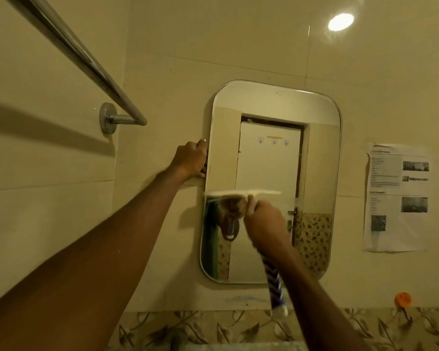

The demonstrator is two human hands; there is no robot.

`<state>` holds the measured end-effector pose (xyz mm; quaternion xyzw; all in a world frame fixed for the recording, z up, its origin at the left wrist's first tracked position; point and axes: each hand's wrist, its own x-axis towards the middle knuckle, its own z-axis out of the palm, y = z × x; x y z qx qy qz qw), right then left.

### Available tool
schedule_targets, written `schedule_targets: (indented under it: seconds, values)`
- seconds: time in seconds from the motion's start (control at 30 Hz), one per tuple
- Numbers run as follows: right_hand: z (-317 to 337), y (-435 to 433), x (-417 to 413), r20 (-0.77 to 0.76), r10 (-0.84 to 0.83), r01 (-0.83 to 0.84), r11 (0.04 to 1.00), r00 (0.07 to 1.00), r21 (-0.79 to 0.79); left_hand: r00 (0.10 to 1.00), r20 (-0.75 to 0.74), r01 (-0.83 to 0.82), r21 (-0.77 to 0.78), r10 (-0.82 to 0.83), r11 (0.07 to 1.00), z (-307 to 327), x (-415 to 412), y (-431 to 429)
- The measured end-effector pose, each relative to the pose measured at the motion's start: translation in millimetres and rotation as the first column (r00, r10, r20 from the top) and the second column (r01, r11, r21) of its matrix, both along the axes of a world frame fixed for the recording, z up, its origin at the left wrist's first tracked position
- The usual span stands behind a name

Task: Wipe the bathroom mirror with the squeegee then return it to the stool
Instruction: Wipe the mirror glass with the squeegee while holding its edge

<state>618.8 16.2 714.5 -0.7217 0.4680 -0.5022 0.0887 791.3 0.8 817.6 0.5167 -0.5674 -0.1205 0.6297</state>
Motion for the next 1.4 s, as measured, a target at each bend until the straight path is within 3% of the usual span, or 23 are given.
schedule_targets:
  seconds: [0.13,0.37,0.43,0.53,0.7,0.97,1.07,1.2,1.27,1.4]
  values:
    - [48.4,-12.7,-25.5,0.089,-0.007,0.017,0.994,0.996,-0.111,0.983,0.111,-0.140,-0.062,0.146,0.988,-20.9,-1.6,-8.2]
    - [-37.1,-19.1,-32.9,-0.005,-0.094,0.093,0.991,0.996,-0.093,0.933,0.134,-0.303,-0.209,0.334,0.930,-40.1,-6.6,-21.2]
    - [-32.5,-17.5,-39.0,-0.034,-0.073,0.070,0.995,0.997,-0.076,0.909,0.169,-0.342,-0.220,0.381,0.914,-45.3,-10.4,-20.4]
    - [6.1,-23.1,-61.8,0.069,-0.005,0.013,0.992,0.998,-0.126,0.871,0.205,-0.392,-0.255,0.446,0.884,-60.7,-15.0,-19.5]
    - [40.7,-61.4,-117.4,0.169,-0.071,0.093,0.987,0.983,-0.130,0.863,0.154,-0.429,-0.279,0.481,0.859,-65.8,-18.7,-21.8]
    - [-81.1,-70.1,-138.7,0.108,-0.119,0.116,0.993,0.987,0.032,0.855,0.095,-0.462,-0.309,0.511,0.831,-71.9,-30.9,-19.9]
    - [-54.5,-64.3,-146.2,0.133,-0.073,0.068,0.997,0.988,0.040,0.859,0.064,-0.472,-0.287,0.509,0.833,-74.0,-34.1,-15.6]
    - [19.7,-69.3,-155.1,0.187,-0.033,0.052,0.994,0.982,-0.097,0.842,0.053,-0.509,-0.251,0.537,0.823,-73.0,-41.1,-11.5]
    - [27.0,-77.4,-156.0,0.187,-0.032,0.055,0.991,0.982,-0.118,0.837,0.061,-0.516,-0.245,0.544,0.821,-72.7,-42.9,-11.4]
    - [-53.4,-90.6,-156.0,0.215,-0.030,0.042,0.998,0.976,-0.054,0.834,0.076,-0.518,-0.237,0.547,0.822,-74.9,-43.0,-13.0]
